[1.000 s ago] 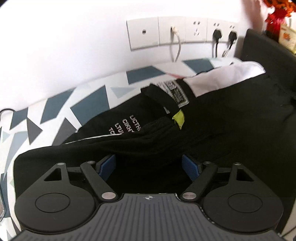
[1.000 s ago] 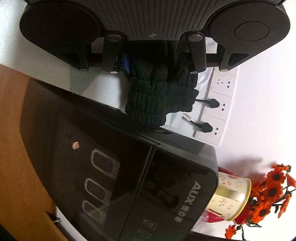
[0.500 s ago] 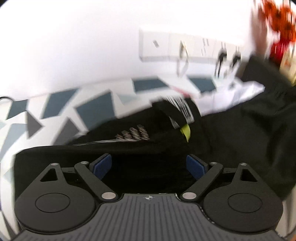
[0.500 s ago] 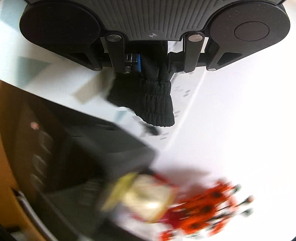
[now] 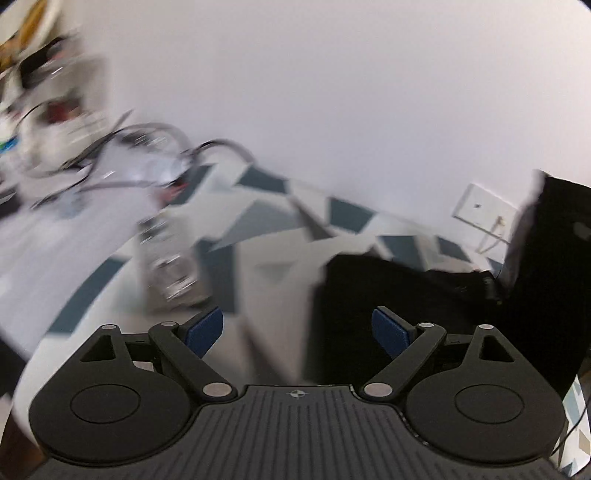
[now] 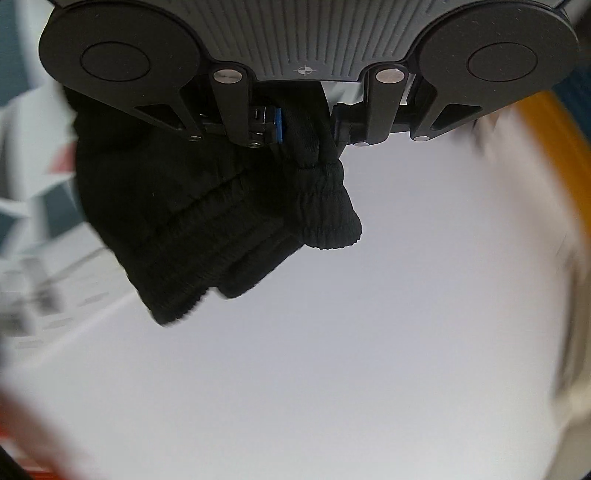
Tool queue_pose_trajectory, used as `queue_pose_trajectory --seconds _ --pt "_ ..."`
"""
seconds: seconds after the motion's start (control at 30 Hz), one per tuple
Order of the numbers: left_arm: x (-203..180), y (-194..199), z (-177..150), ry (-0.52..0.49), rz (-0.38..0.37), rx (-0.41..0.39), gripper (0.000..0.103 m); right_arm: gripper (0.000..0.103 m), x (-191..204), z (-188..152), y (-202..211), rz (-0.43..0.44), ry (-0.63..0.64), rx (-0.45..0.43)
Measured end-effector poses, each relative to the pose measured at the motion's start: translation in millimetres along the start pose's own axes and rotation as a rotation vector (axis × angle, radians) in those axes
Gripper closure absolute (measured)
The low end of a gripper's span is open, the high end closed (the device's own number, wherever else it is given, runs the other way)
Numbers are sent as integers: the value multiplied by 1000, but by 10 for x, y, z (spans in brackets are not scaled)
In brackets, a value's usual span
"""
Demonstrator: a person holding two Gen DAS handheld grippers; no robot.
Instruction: Fold clothes
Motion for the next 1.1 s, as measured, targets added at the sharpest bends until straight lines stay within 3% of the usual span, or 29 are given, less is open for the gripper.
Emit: queue_pose_trajectory --seconds 0.07,0.17,0.3,0.43,0.6,0.73,0.83,0.87,0.9,1.0,1.1 --pt "191 32 -97 26 17 16 13 83 302 -398 -370 37 76 141" --pt "475 79 -243 66 42 39 13 83 491 -1114 -829 17 199 363" --pt "677 124 -350 90 39 57 13 83 574 -1979 -1045 -26 397 582" --pt "713 126 -338 73 10 57 14 83 780 -2105 -886 -39 423 581" --pt "728 75 -319 73 -37 69 14 83 884 -1888 -712 9 478 544" --pt "608 -134 -301 91 -110 134 14 77 767 -2215 -837 -50 616 708" --pt "409 -309 -276 94 -170 176 14 62 781 -2302 -777 -79 649 686" --pt "331 -365 -269 100 -193 190 14 38 800 -2294 -748 -90 647 681" --pt "246 -414 -268 109 -223 206 14 30 811 -2270 -716 -107 645 673" --pt "16 -568 -298 131 -285 249 13 30 772 -2073 -536 -119 606 637" --pt "-202 -726 -344 150 -333 289 13 25 585 -1717 -336 -152 479 590"
Point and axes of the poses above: each gripper's, at about its wrist camera, not at the fingertips, and y roughly against the way its jaws point, x to its left, z to its top, the point moved 6 cm from there along -y, roughly the way its jaws point, and after that the axes turned 2 degrees about z, right-handed, at the moved point
